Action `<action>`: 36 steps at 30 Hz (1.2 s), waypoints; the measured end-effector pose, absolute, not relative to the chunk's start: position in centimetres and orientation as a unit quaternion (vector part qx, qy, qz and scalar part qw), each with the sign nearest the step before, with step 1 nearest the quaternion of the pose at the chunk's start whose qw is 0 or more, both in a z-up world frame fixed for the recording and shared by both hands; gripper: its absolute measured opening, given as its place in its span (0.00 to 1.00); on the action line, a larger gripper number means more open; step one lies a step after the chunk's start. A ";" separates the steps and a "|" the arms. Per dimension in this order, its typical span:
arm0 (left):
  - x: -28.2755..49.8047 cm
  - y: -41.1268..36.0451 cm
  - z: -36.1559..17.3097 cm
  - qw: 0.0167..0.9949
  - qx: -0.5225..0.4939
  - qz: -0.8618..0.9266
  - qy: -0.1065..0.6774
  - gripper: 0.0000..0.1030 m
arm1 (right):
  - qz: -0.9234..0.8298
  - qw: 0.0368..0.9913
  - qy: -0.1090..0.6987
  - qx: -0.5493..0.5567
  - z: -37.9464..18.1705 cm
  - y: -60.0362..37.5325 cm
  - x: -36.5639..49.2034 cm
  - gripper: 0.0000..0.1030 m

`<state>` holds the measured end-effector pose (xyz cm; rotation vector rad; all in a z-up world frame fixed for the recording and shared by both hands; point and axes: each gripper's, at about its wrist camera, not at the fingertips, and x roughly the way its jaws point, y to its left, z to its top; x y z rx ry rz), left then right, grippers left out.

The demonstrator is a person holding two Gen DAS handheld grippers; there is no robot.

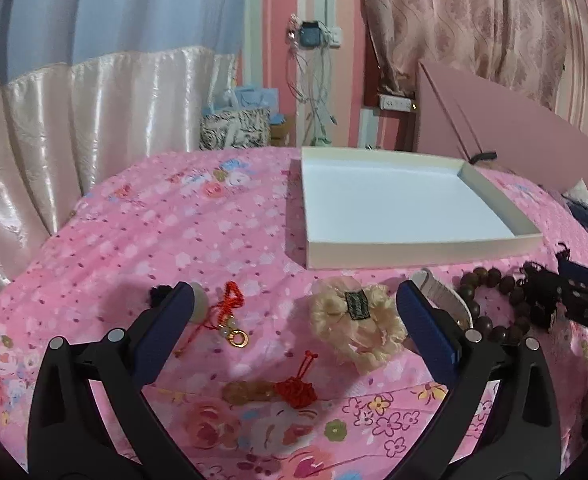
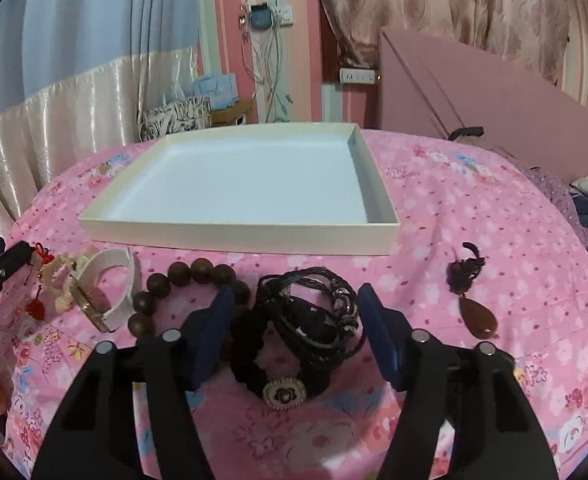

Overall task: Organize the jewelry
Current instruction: 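Grasp the cream scrunchie with the left tool while the right grasps black cord necklace, then carry the scrunchie and black necklace into the white tray with both tools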

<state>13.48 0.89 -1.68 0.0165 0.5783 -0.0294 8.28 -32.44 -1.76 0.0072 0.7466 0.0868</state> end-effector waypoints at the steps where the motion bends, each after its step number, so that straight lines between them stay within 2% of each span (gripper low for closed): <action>1: 13.7 0.7 -2.0 0.957 0.012 -0.019 0.289 0.97 | 0.040 0.928 0.371 -0.001 -1.9 -32.4 8.6 0.59; 4: 14.2 0.5 -2.3 0.953 0.009 -0.030 0.302 0.97 | 0.028 0.918 0.396 -0.018 -2.8 -31.8 9.6 0.54; 5: 14.3 0.6 -2.3 0.952 0.007 -0.033 0.304 0.96 | 0.024 0.914 0.404 -0.024 -3.1 -31.5 9.9 0.46; 6: 14.4 0.6 -2.4 0.951 0.005 -0.035 0.307 0.96 | 0.026 0.913 0.407 -0.026 -3.2 -31.5 9.9 0.33; 8: 14.7 0.6 -2.6 0.949 0.003 -0.039 0.312 0.96 | 0.026 0.917 0.397 -0.023 -3.0 -31.7 9.5 0.21; 11: 14.8 0.5 -2.7 0.949 0.002 -0.041 0.313 0.95 | 0.033 0.933 0.359 0.002 -2.1 -32.6 8.2 0.11; 16: 14.8 0.7 -2.9 0.948 -0.003 -0.045 0.315 0.93 | 0.033 0.951 0.307 0.032 -0.7 -34.0 6.4 0.09; 21: 15.4 1.2 -3.4 0.941 -0.016 -0.044 0.336 0.81 | 0.027 0.953 0.301 0.022 -0.6 -33.5 6.4 0.09; 24: 16.0 0.7 -3.9 0.935 -0.006 -0.048 0.352 0.71 | 0.029 0.953 0.302 0.021 -0.6 -33.4 6.5 0.09; 27: 17.1 0.0 -4.5 0.925 0.001 -0.050 0.377 0.53 | 0.030 0.952 0.303 0.033 -0.7 -33.9 6.6 0.09; 29: 17.8 0.0 -5.1 0.916 -0.004 -0.058 0.397 0.15 | 0.031 0.951 0.305 0.033 -0.7 -33.9 6.6 0.09; 30: 18.1 -0.1 -5.3 0.912 -0.010 -0.069 0.404 0.09 | 0.032 0.951 0.305 0.031 -0.7 -33.9 6.6 0.09; 31: 18.2 -0.1 -5.4 0.910 -0.016 -0.079 0.408 0.06 | 0.034 0.952 0.304 0.030 -0.7 -33.8 6.6 0.09; 36: 17.2 -0.2 -4.4 0.920 -0.022 -0.097 0.379 0.05 | 0.054 0.949 0.310 0.030 -0.7 -33.7 6.9 0.09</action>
